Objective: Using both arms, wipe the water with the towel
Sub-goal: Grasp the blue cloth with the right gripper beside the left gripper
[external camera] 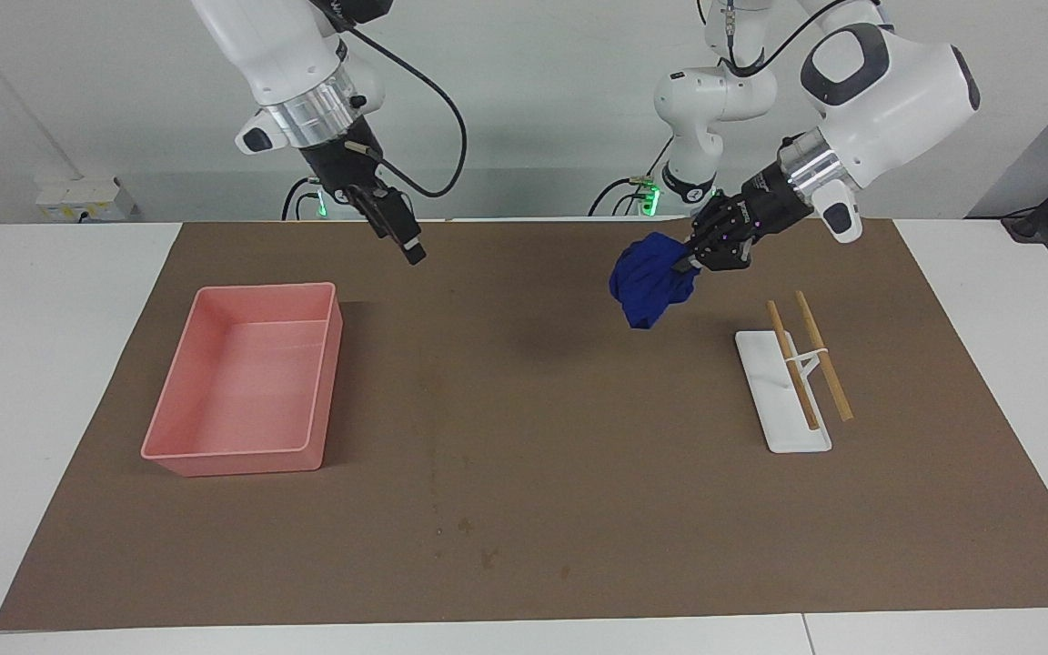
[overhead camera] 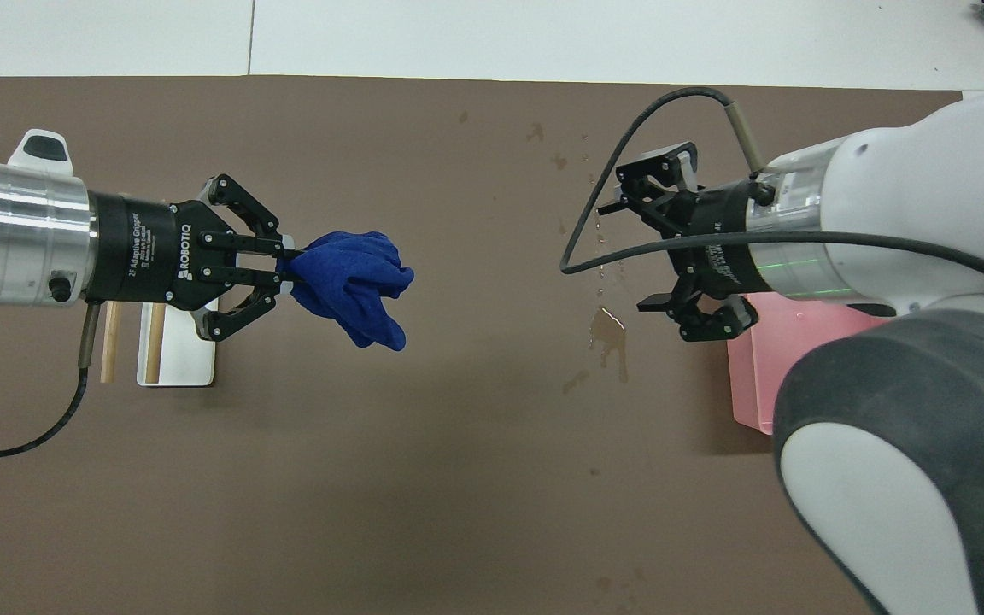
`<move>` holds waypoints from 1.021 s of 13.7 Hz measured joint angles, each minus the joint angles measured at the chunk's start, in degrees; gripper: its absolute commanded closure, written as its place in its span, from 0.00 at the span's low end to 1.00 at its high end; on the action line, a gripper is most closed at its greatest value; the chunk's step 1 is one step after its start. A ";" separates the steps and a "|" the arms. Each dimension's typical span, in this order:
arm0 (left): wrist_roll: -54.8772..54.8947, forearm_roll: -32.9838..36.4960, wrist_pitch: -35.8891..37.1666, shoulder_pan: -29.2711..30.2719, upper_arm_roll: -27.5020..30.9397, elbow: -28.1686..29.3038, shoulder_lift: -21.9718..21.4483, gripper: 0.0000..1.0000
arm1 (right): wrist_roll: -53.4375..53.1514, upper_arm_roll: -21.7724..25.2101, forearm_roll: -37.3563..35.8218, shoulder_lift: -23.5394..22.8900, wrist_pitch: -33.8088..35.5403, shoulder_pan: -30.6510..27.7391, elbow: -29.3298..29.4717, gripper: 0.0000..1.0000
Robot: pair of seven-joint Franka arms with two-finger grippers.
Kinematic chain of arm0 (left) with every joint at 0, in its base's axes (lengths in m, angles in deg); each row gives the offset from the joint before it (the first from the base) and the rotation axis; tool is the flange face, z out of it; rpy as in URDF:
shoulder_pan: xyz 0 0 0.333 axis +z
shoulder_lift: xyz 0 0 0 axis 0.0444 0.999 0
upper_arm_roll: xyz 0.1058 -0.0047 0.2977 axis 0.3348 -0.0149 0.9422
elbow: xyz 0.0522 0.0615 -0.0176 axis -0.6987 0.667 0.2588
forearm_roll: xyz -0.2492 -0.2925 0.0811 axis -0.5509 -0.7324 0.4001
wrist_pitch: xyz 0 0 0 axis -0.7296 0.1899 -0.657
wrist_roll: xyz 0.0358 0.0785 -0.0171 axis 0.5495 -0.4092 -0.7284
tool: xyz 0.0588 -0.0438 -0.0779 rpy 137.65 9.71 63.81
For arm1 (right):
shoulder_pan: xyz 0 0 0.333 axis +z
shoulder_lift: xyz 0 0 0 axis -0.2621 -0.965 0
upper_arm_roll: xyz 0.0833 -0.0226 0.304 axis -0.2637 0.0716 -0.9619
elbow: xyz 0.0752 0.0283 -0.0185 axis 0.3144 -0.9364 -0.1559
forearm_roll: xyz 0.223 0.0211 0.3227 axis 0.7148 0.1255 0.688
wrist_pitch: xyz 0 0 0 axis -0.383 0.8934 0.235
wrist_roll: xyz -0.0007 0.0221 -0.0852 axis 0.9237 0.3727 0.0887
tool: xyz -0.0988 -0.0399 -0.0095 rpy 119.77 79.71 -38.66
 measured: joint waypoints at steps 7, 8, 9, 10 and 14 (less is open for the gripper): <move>-10.36 -1.18 -21.22 -10.34 -2.62 2.34 -0.11 1.00 | -15.13 -0.17 4.68 -3.17 -6.03 6.77 0.01 0.04; -10.78 -1.18 -21.66 -10.69 -2.60 2.37 -0.11 1.00 | -15.45 -0.15 6.11 -3.16 -6.06 6.83 0.06 0.04; -11.06 -1.18 -21.70 -10.77 -2.58 2.37 -0.12 1.00 | -15.49 -0.04 6.71 -3.16 -6.15 6.78 0.08 0.05; -11.14 -1.19 -21.70 -10.81 -2.56 2.37 -0.12 1.00 | -15.50 0.05 7.08 -3.16 -6.80 6.72 0.08 0.05; -11.39 -1.22 -21.34 -11.20 -2.57 2.37 -0.23 1.00 | -15.52 0.01 7.19 -4.22 -14.38 6.73 0.02 0.06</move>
